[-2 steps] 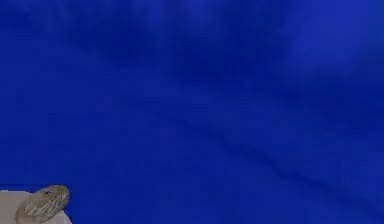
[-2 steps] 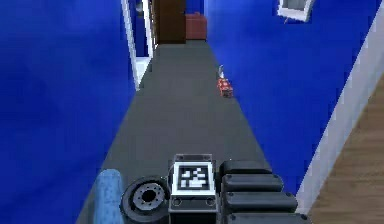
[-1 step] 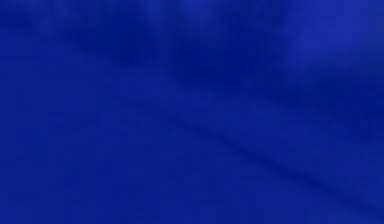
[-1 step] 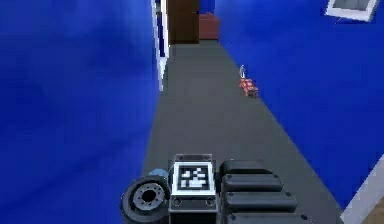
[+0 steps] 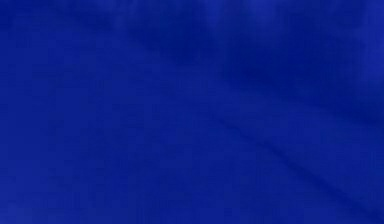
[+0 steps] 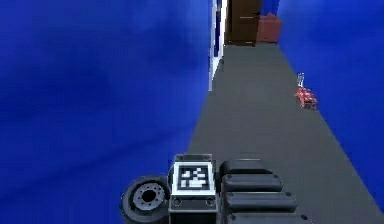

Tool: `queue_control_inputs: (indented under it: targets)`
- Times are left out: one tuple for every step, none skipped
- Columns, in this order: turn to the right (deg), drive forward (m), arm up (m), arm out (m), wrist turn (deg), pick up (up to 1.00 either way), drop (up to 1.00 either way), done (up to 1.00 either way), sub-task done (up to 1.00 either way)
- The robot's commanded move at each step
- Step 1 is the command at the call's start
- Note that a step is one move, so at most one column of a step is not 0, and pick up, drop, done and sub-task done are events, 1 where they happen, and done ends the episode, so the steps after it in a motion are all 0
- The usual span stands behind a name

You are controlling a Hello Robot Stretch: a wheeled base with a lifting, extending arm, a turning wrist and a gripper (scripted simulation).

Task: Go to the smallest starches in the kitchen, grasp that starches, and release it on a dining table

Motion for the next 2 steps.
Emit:
queue_control_inputs:
  targets:
    - [12.0,0.00,0.00,0.00,0.0,0.00,0.00,0.00,0.00]
    - [-9.0,0.00,0.00,0.00,0.0,0.00,0.00,0.00,0.00]
